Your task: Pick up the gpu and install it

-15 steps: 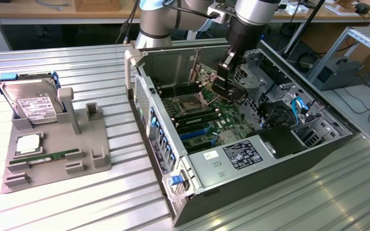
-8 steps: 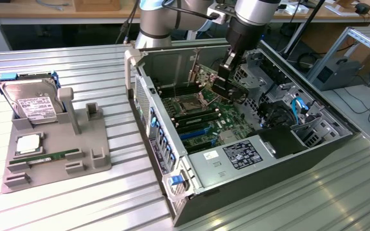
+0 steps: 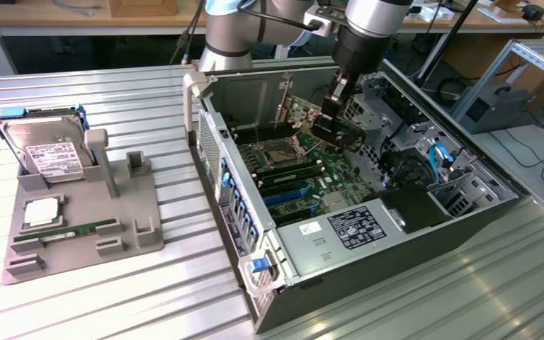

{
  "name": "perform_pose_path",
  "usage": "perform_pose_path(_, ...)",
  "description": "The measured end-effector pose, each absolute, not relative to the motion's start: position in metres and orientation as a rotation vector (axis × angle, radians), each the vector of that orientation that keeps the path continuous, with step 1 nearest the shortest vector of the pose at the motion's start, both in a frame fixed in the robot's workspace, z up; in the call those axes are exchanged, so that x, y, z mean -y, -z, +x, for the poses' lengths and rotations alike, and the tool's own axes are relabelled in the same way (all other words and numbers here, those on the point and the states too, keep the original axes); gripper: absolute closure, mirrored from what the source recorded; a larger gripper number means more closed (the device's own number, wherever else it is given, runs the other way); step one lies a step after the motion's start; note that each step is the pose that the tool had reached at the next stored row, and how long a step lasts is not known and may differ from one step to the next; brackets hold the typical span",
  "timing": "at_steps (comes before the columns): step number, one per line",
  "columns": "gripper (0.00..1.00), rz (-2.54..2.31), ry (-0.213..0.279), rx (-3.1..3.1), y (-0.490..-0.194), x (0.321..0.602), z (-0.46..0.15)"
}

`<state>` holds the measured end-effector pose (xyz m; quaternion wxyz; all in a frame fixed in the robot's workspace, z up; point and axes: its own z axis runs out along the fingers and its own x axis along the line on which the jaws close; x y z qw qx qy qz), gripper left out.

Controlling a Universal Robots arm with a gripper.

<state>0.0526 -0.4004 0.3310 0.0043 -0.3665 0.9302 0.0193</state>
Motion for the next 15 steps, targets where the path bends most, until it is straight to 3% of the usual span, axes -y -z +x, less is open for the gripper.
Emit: perform_pose_path(15,0.73,-1.355,-0.061,-2.827,-0.3305,0.4004,0.0526)
